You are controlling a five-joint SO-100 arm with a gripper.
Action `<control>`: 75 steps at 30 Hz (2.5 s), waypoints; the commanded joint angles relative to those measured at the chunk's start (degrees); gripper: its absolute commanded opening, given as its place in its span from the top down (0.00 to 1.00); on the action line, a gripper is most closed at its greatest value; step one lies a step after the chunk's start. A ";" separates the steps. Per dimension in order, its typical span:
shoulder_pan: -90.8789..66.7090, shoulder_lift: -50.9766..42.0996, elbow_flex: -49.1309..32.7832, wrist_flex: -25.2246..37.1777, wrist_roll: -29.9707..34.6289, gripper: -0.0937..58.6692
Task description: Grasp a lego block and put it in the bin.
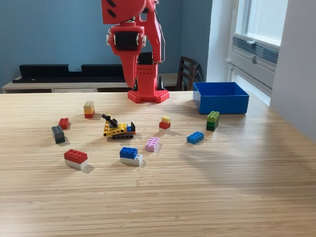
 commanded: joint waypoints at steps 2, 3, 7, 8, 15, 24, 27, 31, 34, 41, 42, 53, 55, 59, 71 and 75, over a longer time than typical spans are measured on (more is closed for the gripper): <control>1.14 5.45 -0.18 0.44 1.85 0.96; 1.23 5.45 0.26 0.44 2.11 0.96; 2.29 5.36 1.41 0.44 2.37 0.96; 2.99 5.36 1.41 0.44 2.72 0.96; 8.88 5.62 5.36 0.44 4.13 0.96; 16.79 5.71 11.60 0.44 4.83 0.96; 19.60 5.71 13.71 0.26 4.75 0.96; 22.24 5.80 17.05 -0.62 3.87 0.96; 23.55 5.89 18.02 -0.79 4.04 0.96; 26.98 5.98 18.28 -0.79 7.38 0.94; 27.69 5.98 18.37 -0.79 7.91 0.94; 34.98 9.67 23.03 -2.29 10.55 0.71; 36.21 11.34 24.43 -2.90 10.72 0.69; 38.85 14.06 27.25 -2.99 10.37 0.66; 48.16 18.46 40.69 -11.60 5.71 0.62; 49.66 18.54 44.91 -14.59 4.57 0.60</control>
